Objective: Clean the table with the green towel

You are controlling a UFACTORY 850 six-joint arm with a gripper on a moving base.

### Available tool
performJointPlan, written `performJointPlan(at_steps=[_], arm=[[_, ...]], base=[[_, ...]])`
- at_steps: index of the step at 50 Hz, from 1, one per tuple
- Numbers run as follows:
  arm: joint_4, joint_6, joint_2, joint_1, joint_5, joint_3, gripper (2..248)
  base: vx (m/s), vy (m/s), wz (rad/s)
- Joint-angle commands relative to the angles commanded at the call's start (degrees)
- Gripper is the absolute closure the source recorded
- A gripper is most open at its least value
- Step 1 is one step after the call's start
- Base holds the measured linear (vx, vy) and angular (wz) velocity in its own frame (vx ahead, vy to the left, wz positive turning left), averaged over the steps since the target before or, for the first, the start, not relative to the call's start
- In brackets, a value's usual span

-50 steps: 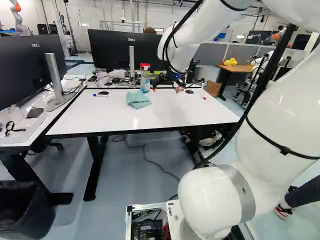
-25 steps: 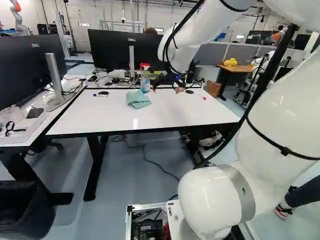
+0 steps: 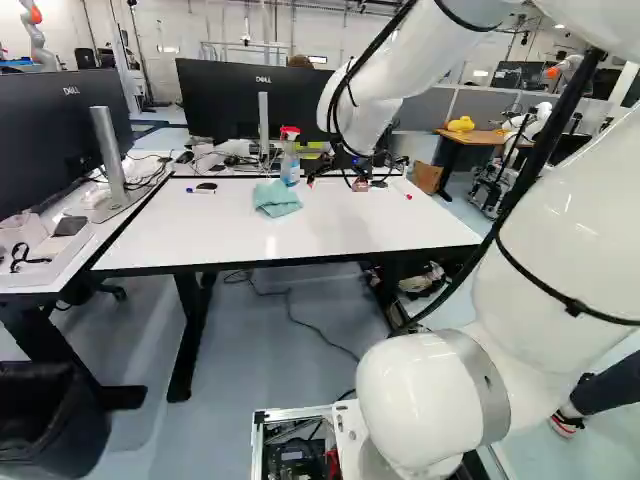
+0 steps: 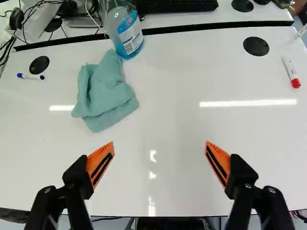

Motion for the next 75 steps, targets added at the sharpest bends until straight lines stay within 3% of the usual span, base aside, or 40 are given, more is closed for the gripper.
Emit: performJointPlan(at_steps=[34,75], arm=[[-1.0,0.0,2.6,-0.8,14.0,9.2,3],[-2.8,0.0,7.1,-2.2,38.8,25.5,3]], base=[[0.0,0.0,0.0],[0.0,0.0,0.0]])
